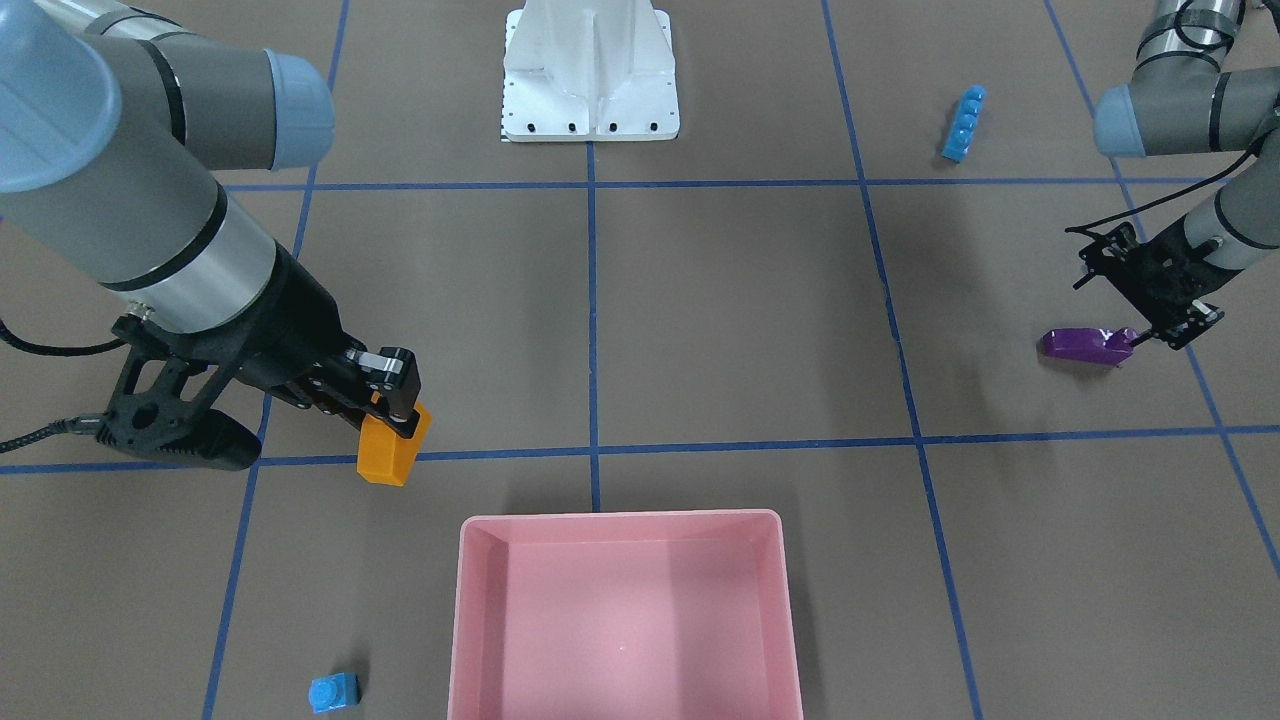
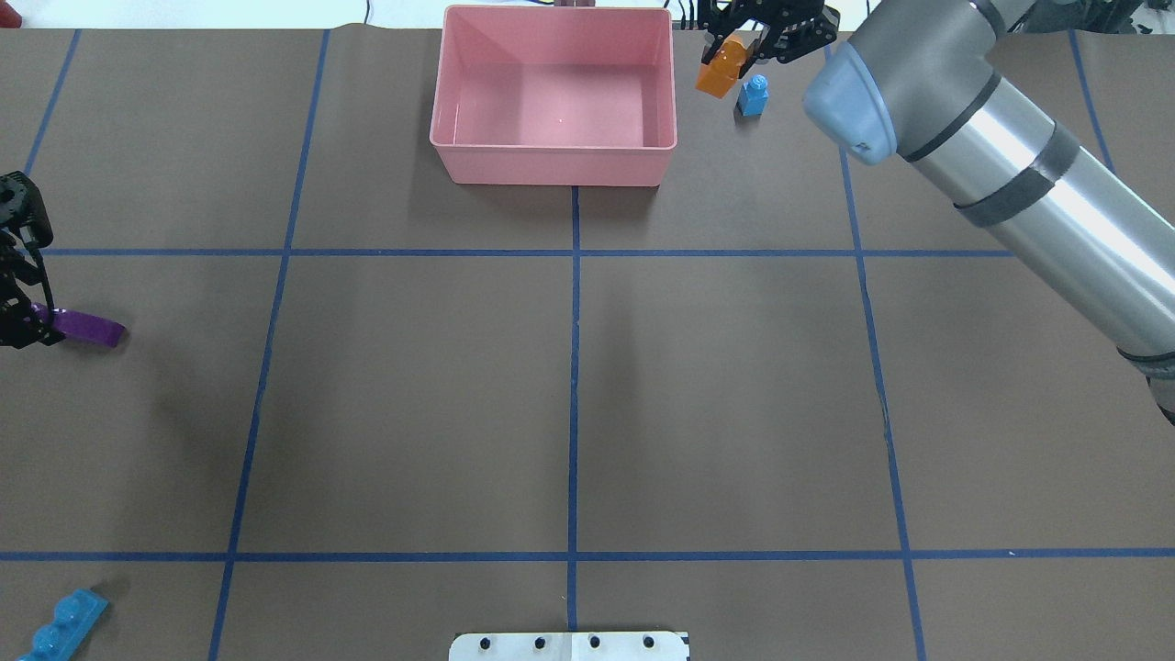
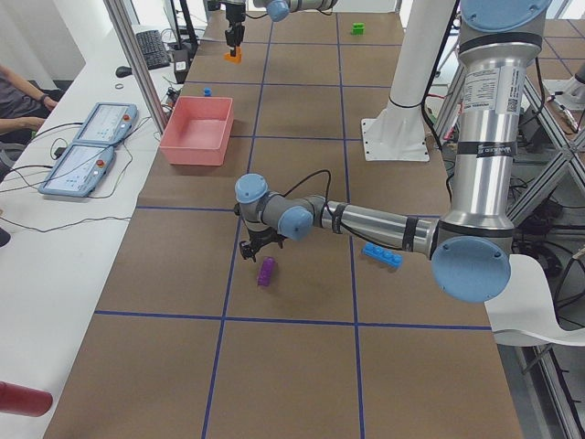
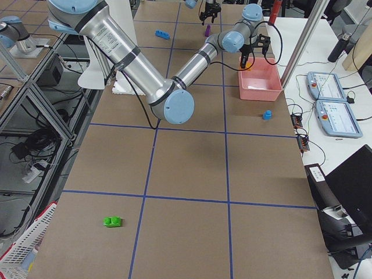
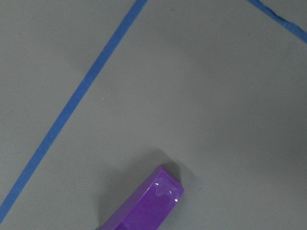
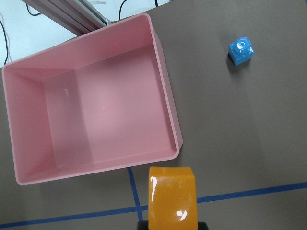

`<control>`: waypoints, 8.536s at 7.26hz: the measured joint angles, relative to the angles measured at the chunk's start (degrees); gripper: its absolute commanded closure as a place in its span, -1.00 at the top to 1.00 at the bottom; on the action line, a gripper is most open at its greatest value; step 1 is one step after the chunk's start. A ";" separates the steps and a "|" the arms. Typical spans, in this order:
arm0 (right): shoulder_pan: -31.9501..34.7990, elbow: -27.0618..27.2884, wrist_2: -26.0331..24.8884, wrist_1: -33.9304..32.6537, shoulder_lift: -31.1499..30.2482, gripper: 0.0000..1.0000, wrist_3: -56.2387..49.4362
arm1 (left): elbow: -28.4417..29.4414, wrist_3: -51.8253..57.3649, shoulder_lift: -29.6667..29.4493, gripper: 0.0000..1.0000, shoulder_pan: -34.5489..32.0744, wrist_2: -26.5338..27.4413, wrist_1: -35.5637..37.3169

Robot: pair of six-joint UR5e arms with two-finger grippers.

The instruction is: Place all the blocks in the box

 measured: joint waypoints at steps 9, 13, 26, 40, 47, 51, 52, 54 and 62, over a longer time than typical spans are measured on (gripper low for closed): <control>-2.10 -5.81 -3.69 0.68 7.54 -1.00 4.53 | 10.68 5.16 -3.91 0.98 0.45 0.93 -3.57; -2.69 -5.81 -3.90 0.68 8.05 -1.00 5.35 | 12.13 4.88 -3.74 0.58 0.70 0.88 -4.52; -5.61 -23.65 -11.16 11.55 13.52 -1.00 1.28 | -2.63 -15.66 -6.47 -1.00 -0.04 -6.11 3.53; 4.15 -30.19 -10.98 10.41 8.56 1.00 -25.32 | 27.98 -65.84 -52.78 -1.00 4.63 3.17 -11.58; -1.72 -42.61 -19.21 36.62 2.88 1.00 -25.41 | 45.41 -70.56 -62.87 0.99 15.91 22.42 -19.48; -4.79 -50.26 -23.94 42.66 6.40 0.93 -25.24 | 45.15 -74.51 -63.59 1.00 17.31 25.02 -19.38; -5.03 -51.93 -24.87 43.16 7.30 0.86 -25.23 | 44.97 -74.69 -63.62 1.00 17.39 25.20 -19.38; -5.24 -55.94 -26.59 44.25 9.53 0.08 -25.29 | 44.59 -74.84 -63.63 1.00 17.42 25.28 -19.41; -0.35 -52.50 -18.46 42.47 12.02 -1.00 -24.48 | 26.04 -74.95 -54.29 1.00 10.14 10.36 -9.01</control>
